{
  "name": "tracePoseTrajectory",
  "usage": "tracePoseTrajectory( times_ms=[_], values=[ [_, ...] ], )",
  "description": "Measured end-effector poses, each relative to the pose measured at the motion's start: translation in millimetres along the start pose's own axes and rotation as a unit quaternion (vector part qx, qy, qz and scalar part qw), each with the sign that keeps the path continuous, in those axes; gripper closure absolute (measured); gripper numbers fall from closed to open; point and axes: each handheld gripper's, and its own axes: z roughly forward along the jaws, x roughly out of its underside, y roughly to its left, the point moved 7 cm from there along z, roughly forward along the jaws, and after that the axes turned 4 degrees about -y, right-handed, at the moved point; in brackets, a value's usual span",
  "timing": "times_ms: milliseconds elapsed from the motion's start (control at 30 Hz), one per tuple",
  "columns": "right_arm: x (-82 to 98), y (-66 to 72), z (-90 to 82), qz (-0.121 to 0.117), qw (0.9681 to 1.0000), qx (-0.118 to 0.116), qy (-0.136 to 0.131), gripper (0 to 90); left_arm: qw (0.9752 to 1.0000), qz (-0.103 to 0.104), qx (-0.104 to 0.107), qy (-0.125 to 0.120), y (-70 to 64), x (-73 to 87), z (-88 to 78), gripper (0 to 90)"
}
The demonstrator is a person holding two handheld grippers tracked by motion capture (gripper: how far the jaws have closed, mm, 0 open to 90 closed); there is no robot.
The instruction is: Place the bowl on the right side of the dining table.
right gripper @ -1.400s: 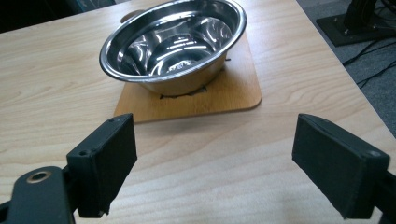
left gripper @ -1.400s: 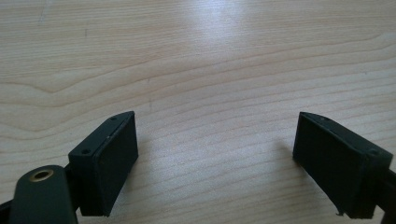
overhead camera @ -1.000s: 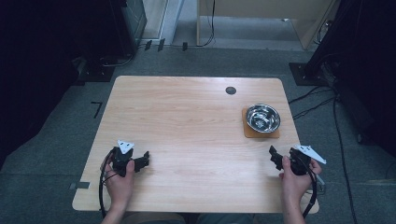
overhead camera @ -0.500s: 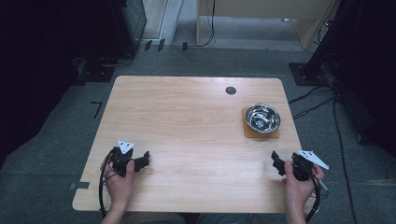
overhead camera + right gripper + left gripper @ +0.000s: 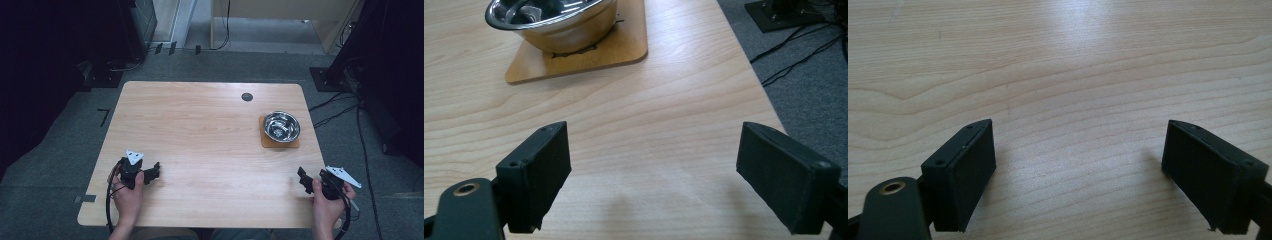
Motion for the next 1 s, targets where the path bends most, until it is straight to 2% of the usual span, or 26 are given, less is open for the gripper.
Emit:
tracePoseTrajectory(
  times_ms=[367, 600, 700, 767, 833, 867, 1000],
  values=[
    [10.9, -15.2, -14.3, 0.001, 0.9999, 0.009, 0.013, 14.0, 1.0000, 0.000, 0.000, 0.000, 0.1, 0.0, 0.0, 13.6],
    [20.2, -19.9, -17.3, -0.016, 0.9990, 0.022, 0.034, 13.9, 1.0000, 0.000, 0.001, 0.000, -0.2, 0.0, 0.0, 13.6],
    [21.7, -20.0, -15.2, -0.031, 0.9979, 0.030, 0.047, 13.8, 1.0000, 0.000, 0.001, 0.000, -0.2, 0.0, 0.0, 13.6],
    [22.7, -18.7, -13.6, -0.055, 0.9961, 0.040, 0.055, 13.8, 1.0000, 0.000, 0.001, 0.000, -0.3, 0.1, 0.0, 13.6],
    [24.5, -16.4, -11.7, -0.086, 0.9926, 0.056, 0.065, 13.3, 1.0000, 0.000, 0.001, 0.000, -0.3, 0.1, 0.0, 13.6],
    [24.8, -14.0, -11.1, -0.092, 0.9922, 0.052, 0.065, 13.4, 1.0000, 0.000, 0.001, 0.000, -0.3, 0.1, 0.0, 13.6],
    [25.2, -11.3, -10.3, -0.092, 0.9922, 0.049, 0.067, 13.3, 1.0000, 0.001, 0.001, 0.000, -0.3, 0.1, 0.0, 13.6]
  ],
)
